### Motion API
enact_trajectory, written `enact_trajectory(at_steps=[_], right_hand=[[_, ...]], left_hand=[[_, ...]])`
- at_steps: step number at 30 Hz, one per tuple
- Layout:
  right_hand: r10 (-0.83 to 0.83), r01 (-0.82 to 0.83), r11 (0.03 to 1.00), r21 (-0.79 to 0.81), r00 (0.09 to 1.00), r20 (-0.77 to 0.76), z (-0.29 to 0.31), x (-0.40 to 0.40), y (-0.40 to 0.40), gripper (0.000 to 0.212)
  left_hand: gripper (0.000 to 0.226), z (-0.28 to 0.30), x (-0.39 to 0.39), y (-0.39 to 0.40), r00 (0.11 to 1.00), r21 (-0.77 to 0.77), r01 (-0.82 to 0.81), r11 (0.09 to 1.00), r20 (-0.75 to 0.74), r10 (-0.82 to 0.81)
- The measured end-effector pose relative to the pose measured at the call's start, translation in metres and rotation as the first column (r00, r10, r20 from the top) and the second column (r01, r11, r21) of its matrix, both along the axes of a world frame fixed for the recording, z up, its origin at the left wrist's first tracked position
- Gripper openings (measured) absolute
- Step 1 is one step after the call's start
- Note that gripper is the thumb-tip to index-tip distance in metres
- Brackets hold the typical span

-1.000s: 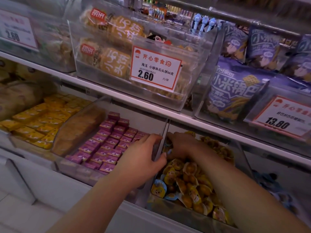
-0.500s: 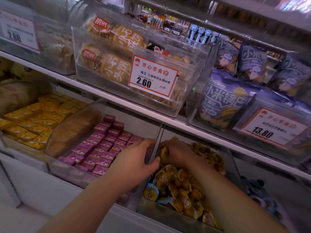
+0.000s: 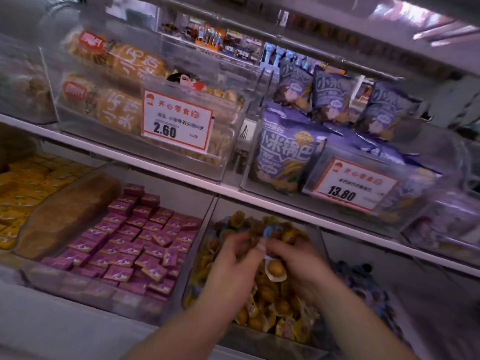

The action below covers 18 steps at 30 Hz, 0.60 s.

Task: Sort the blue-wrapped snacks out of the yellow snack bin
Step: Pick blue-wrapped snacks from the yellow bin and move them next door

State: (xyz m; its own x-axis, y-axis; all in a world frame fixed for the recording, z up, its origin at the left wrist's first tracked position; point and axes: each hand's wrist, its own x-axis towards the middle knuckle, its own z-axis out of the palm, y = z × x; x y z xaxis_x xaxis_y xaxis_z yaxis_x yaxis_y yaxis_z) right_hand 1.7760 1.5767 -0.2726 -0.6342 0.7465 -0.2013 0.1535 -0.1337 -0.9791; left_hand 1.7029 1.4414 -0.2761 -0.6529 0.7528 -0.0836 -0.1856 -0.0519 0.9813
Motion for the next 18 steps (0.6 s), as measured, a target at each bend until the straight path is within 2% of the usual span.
enact_trajectory(at_steps=[1, 2, 3, 6, 9, 12, 14, 16, 17, 18], right_hand=[[-0.069, 0.069, 0.998, -0.006, 0.996, -0.053, -0.006, 0.001, -0.006, 0.024], [-0.119, 0.119, 0.993, 0.000, 0.989, -0.089, -0.012, 0.002, -0.012, 0.024], [-0.147, 0.150, 0.988, 0.017, 0.982, -0.115, -0.018, 0.003, -0.017, 0.026], [-0.178, 0.187, 0.982, 0.032, 0.966, -0.187, -0.025, 0.002, -0.023, 0.023], [-0.213, 0.182, 0.973, -0.144, 0.946, -0.244, -0.025, 0.002, -0.019, 0.021], [-0.191, 0.079, 0.935, -0.346, 0.934, -0.303, -0.018, 0.008, -0.013, 0.026], [-0.194, 0.059, 0.926, -0.374, 0.923, -0.334, -0.019, 0.013, -0.007, 0.018], [-0.209, 0.085, 0.934, -0.348, 0.918, -0.338, -0.023, 0.017, -0.004, 0.023], [-0.204, 0.127, 0.958, -0.256, 0.931, -0.303, -0.026, 0.018, -0.003, 0.027], [-0.187, 0.164, 0.980, -0.109, 0.950, -0.251, -0.025, 0.019, -0.003, 0.028]], left_hand=[[0.017, 0.002, 0.008, 0.008, 0.948, 0.006, 0.052, 0.999, 0.315, -0.051], [0.022, 0.002, 0.012, 0.013, 0.867, 0.021, 0.079, 0.997, 0.492, -0.079], [0.024, 0.001, 0.013, 0.018, 0.832, 0.027, 0.088, 0.996, 0.548, -0.088], [0.022, -0.003, 0.006, 0.025, 0.888, 0.009, 0.039, 0.999, 0.457, -0.039], [0.021, -0.007, -0.011, 0.027, 0.930, -0.025, 0.062, 0.998, 0.363, -0.049], [0.026, -0.011, -0.025, 0.029, 0.957, -0.042, 0.078, 0.996, 0.282, -0.063], [0.026, -0.012, -0.029, 0.031, 0.961, -0.043, 0.027, 0.999, 0.275, -0.014], [0.025, -0.015, -0.031, 0.035, 0.956, -0.050, -0.008, 0.999, 0.293, 0.022], [0.024, -0.017, -0.030, 0.037, 0.966, -0.071, -0.017, 0.997, 0.258, 0.035], [0.023, -0.020, -0.031, 0.039, 0.988, -0.110, -0.021, 0.994, 0.151, 0.038]])
